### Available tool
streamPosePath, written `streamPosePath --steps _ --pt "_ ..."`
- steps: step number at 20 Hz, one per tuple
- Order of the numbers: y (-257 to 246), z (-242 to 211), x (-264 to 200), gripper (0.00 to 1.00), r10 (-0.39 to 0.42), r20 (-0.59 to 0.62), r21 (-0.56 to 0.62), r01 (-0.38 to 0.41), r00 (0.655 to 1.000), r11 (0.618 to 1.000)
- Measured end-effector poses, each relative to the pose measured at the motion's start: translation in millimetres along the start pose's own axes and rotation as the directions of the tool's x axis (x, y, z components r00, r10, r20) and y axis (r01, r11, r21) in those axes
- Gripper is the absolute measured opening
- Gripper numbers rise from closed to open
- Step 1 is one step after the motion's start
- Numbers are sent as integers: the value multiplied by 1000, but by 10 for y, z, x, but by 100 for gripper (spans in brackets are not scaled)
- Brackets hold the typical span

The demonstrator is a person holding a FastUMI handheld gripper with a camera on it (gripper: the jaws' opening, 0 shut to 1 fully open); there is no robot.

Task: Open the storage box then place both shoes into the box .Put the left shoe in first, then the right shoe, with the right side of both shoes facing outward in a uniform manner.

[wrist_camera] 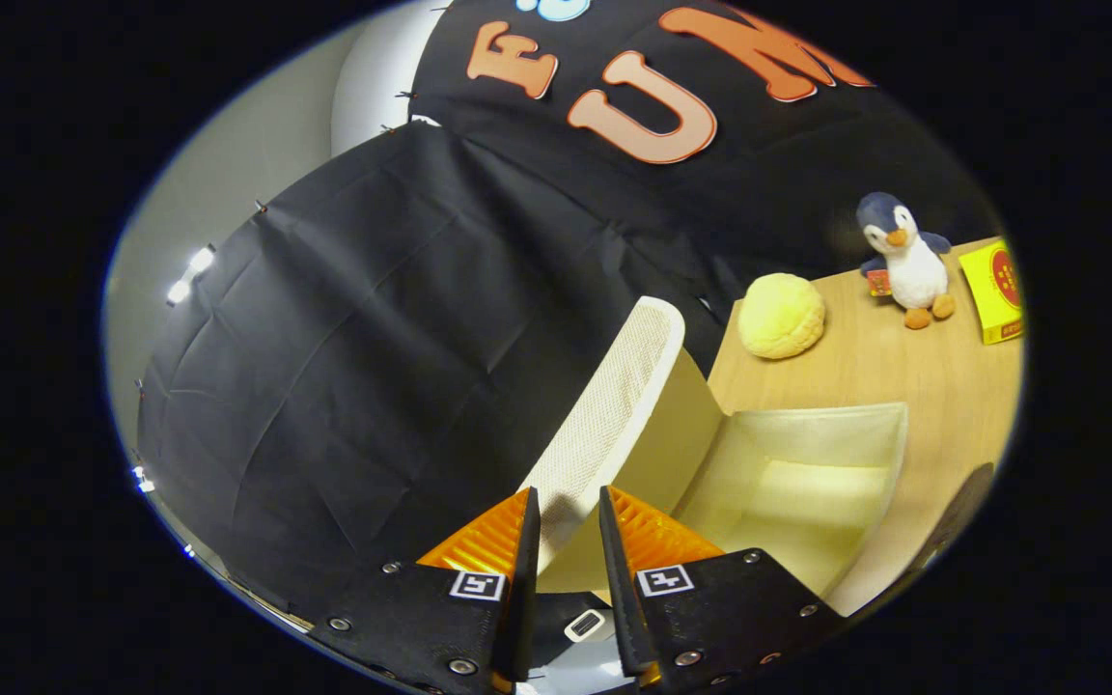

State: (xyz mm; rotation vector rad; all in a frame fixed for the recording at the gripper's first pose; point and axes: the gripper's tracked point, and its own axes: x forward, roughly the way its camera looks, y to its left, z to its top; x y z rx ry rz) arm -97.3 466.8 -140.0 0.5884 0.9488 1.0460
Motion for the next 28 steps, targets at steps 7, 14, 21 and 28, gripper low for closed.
streamPosePath --steps 7,14,21,28 --pt "291 -162 432 76 12 -41 -113 -17 999 993" --pt "-36 -137 108 95 -90 15 -200 91 996 975" --pt "-876 -39 -625 97 -315 158 -250 347 936 904" --pt "-1824 -120 -1634 98 -546 257 -225 599 797 768"
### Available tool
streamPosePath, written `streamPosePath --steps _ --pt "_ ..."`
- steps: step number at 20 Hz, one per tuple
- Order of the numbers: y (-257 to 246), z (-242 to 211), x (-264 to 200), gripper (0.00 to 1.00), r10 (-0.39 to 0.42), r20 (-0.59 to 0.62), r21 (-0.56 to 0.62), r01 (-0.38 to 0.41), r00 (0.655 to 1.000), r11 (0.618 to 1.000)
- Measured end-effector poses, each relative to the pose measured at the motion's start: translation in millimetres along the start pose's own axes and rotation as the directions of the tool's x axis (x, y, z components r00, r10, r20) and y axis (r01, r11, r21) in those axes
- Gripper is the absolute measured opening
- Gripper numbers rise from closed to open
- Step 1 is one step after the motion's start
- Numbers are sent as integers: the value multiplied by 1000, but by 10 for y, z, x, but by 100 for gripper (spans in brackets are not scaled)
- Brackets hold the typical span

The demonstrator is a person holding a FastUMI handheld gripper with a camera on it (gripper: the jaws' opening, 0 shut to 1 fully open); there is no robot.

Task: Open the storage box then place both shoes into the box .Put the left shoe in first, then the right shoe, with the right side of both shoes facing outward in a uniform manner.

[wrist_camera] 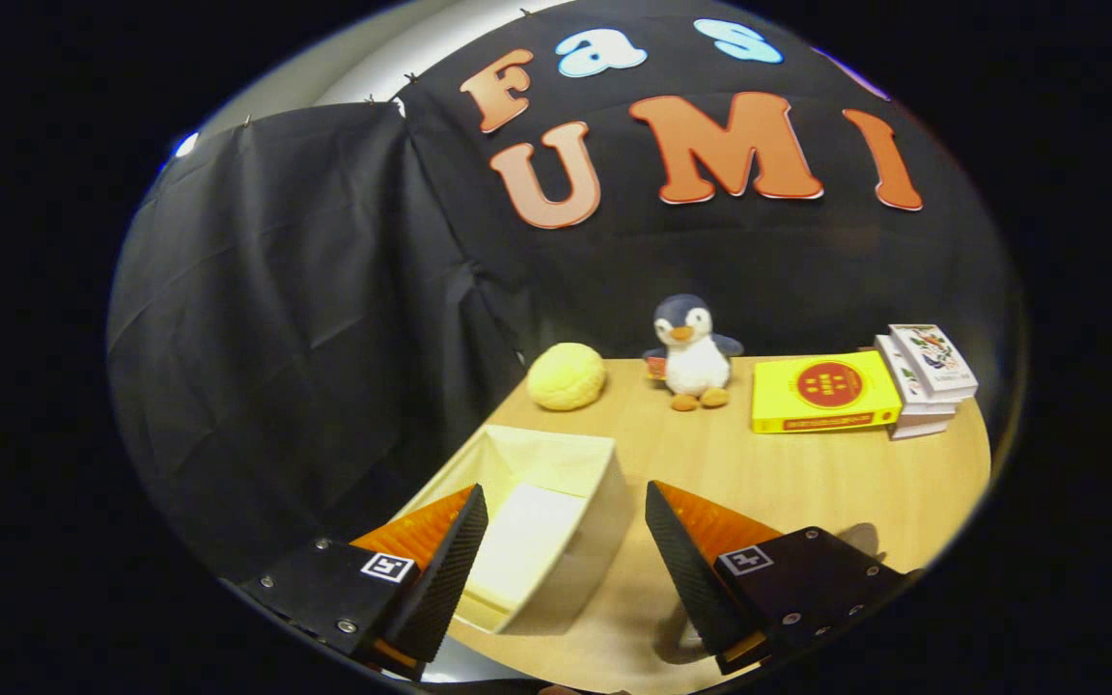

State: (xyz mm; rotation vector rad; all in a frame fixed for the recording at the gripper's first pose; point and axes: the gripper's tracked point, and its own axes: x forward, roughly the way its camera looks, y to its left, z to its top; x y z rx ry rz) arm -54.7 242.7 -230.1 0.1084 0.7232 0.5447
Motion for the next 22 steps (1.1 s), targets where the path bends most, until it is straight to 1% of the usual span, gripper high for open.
streamPosePath --steps 3,6,8,12,15,17,19,21,22 --pt "-492 -323 -77 98 -96 -39 8 97 995 995" --pt "-825 -663 -108 99 -153 -85 15 155 985 988" --pt "-955 -850 -118 99 -171 -108 10 173 979 985" --pt "-1110 -1174 -66 98 -176 -150 -15 176 973 984" --pt "-1253 -1457 42 97 -196 -204 -43 191 959 981" --pt "-1351 -1573 124 94 -213 -225 -45 208 951 977" --pt "-1456 -1671 196 88 -237 -236 -47 232 943 972" --pt "-1544 -1718 296 81 -260 -238 -54 255 936 965" --pt "-1573 -1736 346 76 -267 -237 -58 261 934 964"
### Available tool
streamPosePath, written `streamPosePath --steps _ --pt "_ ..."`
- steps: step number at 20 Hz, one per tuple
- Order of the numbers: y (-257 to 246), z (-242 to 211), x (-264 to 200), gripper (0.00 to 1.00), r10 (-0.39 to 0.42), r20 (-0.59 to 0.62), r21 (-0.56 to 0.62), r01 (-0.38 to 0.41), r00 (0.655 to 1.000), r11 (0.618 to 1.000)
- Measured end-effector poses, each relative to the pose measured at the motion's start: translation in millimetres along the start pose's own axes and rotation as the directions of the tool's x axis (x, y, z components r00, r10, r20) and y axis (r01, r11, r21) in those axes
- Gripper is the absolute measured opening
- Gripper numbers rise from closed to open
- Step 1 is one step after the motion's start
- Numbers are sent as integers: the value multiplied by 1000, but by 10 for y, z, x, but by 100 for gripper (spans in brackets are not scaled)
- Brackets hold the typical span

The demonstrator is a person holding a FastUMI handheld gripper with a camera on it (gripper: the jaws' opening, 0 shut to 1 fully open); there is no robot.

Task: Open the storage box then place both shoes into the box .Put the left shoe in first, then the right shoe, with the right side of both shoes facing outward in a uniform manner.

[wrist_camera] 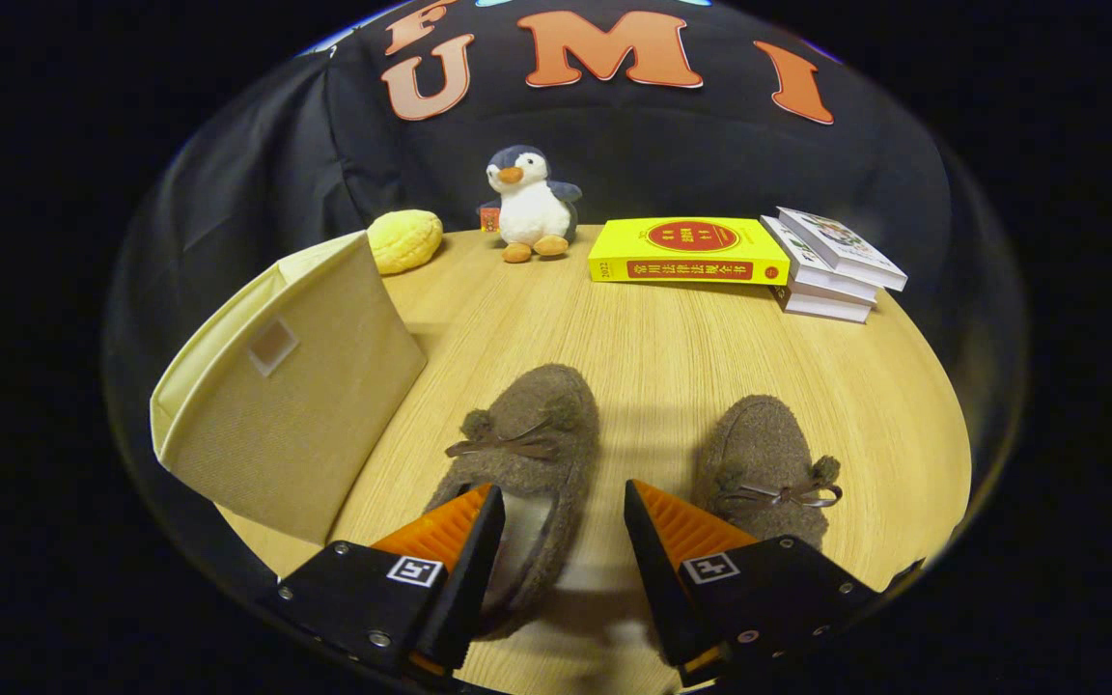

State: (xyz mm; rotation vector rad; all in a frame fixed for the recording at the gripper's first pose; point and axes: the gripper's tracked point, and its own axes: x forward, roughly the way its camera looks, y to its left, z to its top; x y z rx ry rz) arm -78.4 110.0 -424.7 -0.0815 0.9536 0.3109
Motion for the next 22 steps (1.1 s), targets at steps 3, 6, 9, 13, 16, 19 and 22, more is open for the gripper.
streamPosePath --steps 3,6,9,13,16,19,22 --pt "-7 -20 150 64 -22 3 -24 22 1000 999" --pt "7 -49 238 43 -43 14 -45 44 999 998" --pt "45 -66 280 30 -45 12 -16 45 999 999" --pt "61 -94 243 11 -28 -54 106 33 998 994" --pt "62 48 109 5 -49 -45 113 54 998 992" --pt "161 240 -85 5 -52 -17 76 54 998 996" --pt "300 506 -302 5 -44 14 90 43 999 995"
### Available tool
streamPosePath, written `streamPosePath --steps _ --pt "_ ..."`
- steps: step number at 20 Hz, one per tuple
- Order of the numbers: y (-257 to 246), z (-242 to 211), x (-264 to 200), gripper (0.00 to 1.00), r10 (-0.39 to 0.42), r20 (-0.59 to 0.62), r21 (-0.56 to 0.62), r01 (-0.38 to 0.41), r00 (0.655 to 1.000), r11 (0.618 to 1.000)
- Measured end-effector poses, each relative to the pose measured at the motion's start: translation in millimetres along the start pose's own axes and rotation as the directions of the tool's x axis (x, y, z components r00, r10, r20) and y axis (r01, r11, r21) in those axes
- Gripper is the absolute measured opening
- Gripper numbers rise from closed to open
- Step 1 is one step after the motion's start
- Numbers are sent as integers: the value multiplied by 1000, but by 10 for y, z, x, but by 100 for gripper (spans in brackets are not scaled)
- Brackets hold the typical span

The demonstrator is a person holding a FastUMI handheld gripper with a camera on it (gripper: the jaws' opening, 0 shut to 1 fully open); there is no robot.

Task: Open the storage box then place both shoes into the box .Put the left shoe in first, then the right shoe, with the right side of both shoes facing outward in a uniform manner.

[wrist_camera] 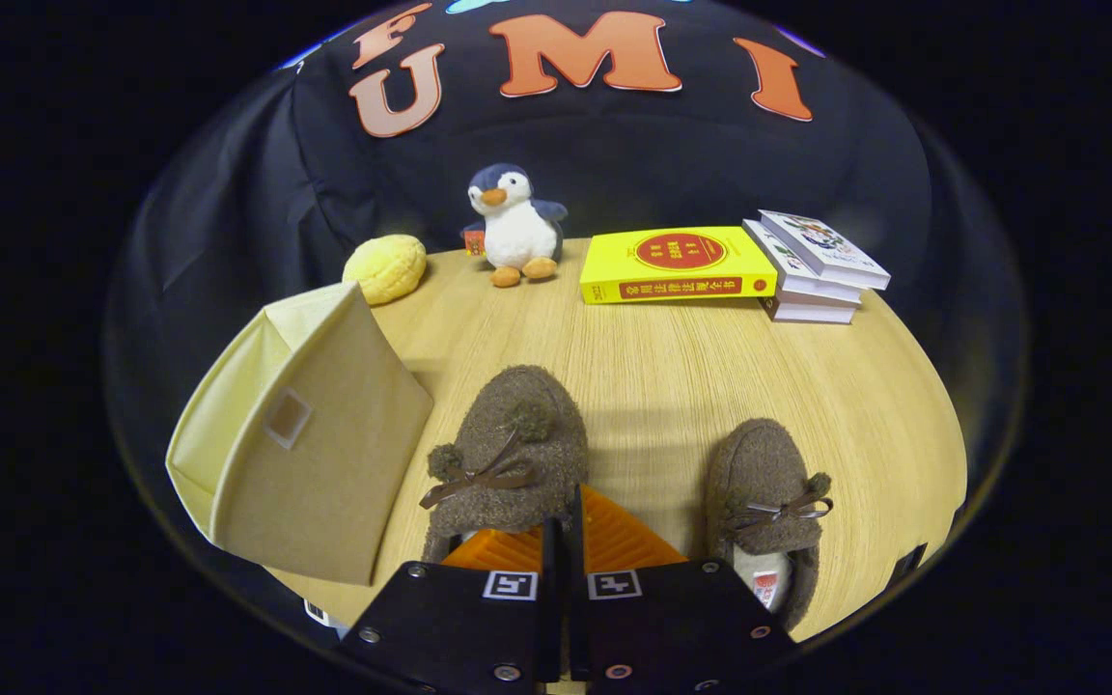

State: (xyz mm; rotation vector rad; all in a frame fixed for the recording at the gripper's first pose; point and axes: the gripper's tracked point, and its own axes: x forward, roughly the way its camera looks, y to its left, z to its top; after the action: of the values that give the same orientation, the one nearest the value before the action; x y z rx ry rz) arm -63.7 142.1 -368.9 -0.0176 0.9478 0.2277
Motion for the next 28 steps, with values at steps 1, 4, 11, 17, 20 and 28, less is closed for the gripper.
streamPosePath --steps 1,4,11,17,20,28 --pt "57 98 -76 5 4 17 -3 -3 1000 1000" --pt "245 398 -283 5 19 67 -18 -18 998 1000" --pt "839 887 -573 5 71 102 -42 -67 992 997" --pt "1556 1007 -508 5 154 59 -73 -149 986 986" --pt "1936 986 -395 5 196 16 -79 -194 981 978" --pt "2594 533 101 5 193 -160 -129 -214 968 968"
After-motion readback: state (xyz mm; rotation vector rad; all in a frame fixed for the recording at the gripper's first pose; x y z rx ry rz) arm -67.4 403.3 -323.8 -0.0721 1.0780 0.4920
